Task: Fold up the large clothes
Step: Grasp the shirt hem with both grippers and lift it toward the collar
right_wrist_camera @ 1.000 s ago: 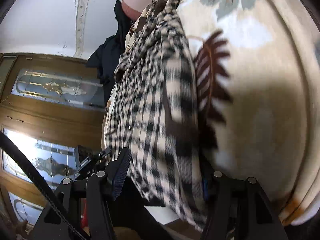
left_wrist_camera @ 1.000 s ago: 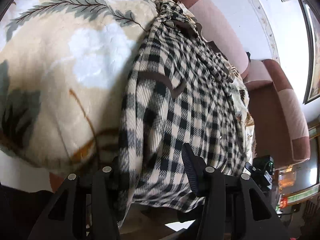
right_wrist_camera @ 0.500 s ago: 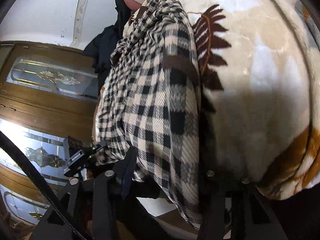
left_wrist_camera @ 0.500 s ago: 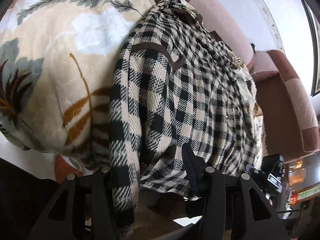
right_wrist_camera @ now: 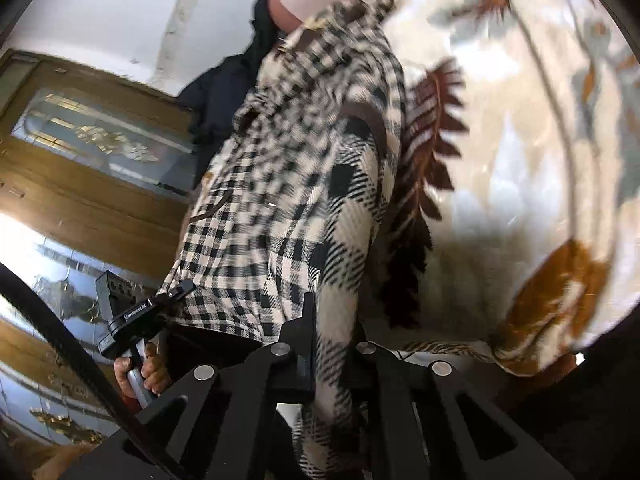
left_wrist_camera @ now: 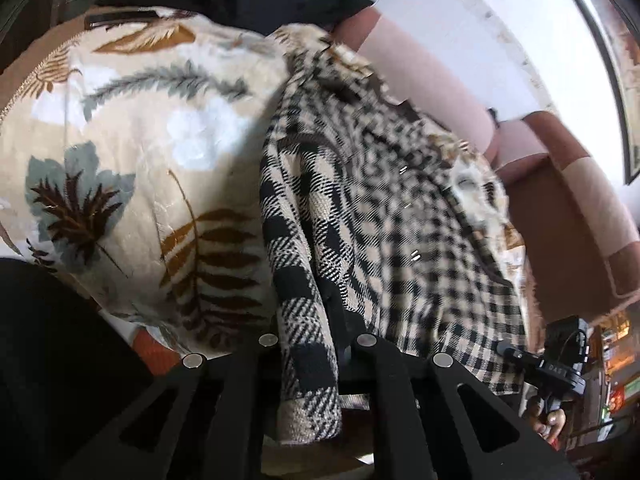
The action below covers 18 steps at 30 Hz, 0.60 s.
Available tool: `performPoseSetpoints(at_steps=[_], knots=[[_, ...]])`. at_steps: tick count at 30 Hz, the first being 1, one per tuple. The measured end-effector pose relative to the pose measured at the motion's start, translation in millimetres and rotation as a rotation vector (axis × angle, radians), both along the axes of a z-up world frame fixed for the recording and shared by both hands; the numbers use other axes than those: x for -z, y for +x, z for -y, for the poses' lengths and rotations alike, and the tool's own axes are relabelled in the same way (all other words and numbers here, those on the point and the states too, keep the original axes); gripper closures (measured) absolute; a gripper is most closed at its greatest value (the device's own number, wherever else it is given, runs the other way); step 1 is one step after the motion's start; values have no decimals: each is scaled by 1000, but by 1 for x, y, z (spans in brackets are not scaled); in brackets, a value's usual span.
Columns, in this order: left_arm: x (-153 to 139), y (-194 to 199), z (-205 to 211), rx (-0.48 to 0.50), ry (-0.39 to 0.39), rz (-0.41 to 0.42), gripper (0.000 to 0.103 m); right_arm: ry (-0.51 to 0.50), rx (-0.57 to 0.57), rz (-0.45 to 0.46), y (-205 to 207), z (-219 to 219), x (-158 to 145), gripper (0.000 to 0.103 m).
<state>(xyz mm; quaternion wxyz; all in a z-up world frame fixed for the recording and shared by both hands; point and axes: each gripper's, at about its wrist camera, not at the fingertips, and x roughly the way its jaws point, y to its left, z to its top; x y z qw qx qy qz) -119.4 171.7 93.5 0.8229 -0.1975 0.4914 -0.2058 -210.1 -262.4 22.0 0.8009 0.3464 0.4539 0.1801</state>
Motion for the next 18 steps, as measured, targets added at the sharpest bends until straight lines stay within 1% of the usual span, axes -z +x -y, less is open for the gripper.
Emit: performPoseSetpoints(at_steps=[3,5,7,10,12,14,16,18], knots=[[-11,-18,1,36,-15,12,95,-22,-34,11,-18,0,-15,98],[-11,-26,0,51,1,8,95,-21,-52,-8,-24,-1,-14,98],[-7,-24,5,50,15,-8,95,-34,-67,-27,-25,0,-10,98],[-4,-11,8,41,-8,-30,95,-28,-66,-29,-8,-1,-13,98],[-11,-2,13,45,-7,-20,95,-51,-73,6,6,-1,-29,98],[-23,16,20,51,-6,11,95,-68,-78,52,18,1,-51,98],[-36,42,28,48,-14,37,95,-105,-60,103,46,4,-72,98],[-45,69,37,36,-9,59,95,-139,-34,131,70,9,-86,98]])
